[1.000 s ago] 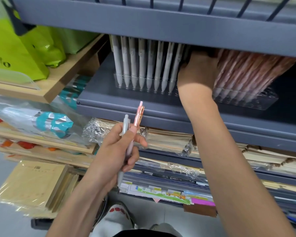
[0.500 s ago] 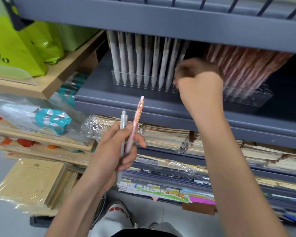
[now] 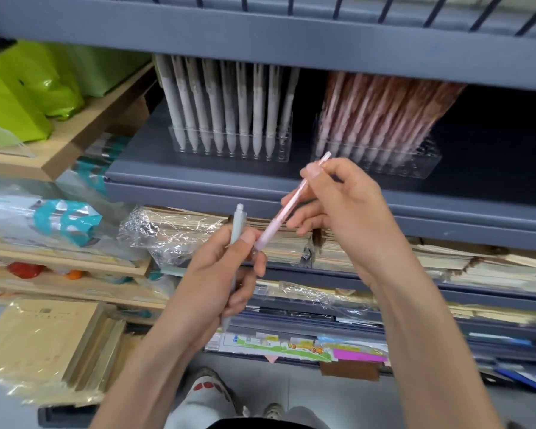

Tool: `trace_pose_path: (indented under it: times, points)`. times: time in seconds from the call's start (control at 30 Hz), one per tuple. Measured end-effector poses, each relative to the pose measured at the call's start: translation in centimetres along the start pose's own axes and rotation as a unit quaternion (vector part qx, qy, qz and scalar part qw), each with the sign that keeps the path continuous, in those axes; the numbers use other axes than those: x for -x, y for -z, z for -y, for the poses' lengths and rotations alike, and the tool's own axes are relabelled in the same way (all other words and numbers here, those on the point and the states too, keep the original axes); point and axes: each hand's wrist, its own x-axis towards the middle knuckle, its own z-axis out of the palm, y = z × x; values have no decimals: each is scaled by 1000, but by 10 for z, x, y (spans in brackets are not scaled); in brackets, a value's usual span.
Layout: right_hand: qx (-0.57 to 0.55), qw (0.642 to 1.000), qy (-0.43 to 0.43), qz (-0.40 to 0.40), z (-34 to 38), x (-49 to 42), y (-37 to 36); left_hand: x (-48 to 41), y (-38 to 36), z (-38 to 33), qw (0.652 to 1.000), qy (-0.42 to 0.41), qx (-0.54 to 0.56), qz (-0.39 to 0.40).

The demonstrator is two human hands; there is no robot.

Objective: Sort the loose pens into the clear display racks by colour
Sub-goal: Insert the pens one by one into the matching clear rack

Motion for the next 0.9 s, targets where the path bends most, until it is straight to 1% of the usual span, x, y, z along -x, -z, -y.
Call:
trace_pose_path:
  times: [0.07, 0.17, 0.23, 0.3, 0.37, 0.47, 0.53, 0.57, 0.63, 0.7, 0.8, 0.9]
  points:
    - [-15, 1000, 6, 14, -1, 8, 7, -1, -8, 1, 1000, -5, -14, 13]
    - [22, 999, 11, 36, -5, 19, 20, -5, -22, 3, 1000, -9, -18, 20]
    - [24, 999, 22, 16, -5, 24, 34, -6, -30, 5, 1000, -10, -22, 18]
    - [5, 997, 51, -52, -1, 26, 53, -8, -37, 6, 1000, -3, -16, 10]
    - [-11, 984, 95, -150, 3, 26, 75, -10, -43, 7, 1000, 9, -6, 10]
    - [21, 942, 168, -290, 6, 21, 104, -11, -51, 8, 1000, 12, -4, 14]
    - [52, 914, 205, -347, 8, 15, 120, -11, -57, 8, 1000, 10, -5, 17]
    - [61, 903, 222, -362, 9, 11, 126, -11, -60, 8, 1000, 12, 0, 18]
    - [82, 891, 244, -373, 12, 3, 134, -12, -64, 7, 999, 24, 25, 11]
    - [121, 886, 245, -374, 15, -7, 139, -13, -66, 6, 998, 34, 53, 6]
    - [214, 888, 203, -352, 16, -20, 143, -14, -70, 3, 998, 29, 54, 20]
    - [327, 874, 176, -314, 15, -31, 144, -15, -72, 3, 999, 8, 32, 20]
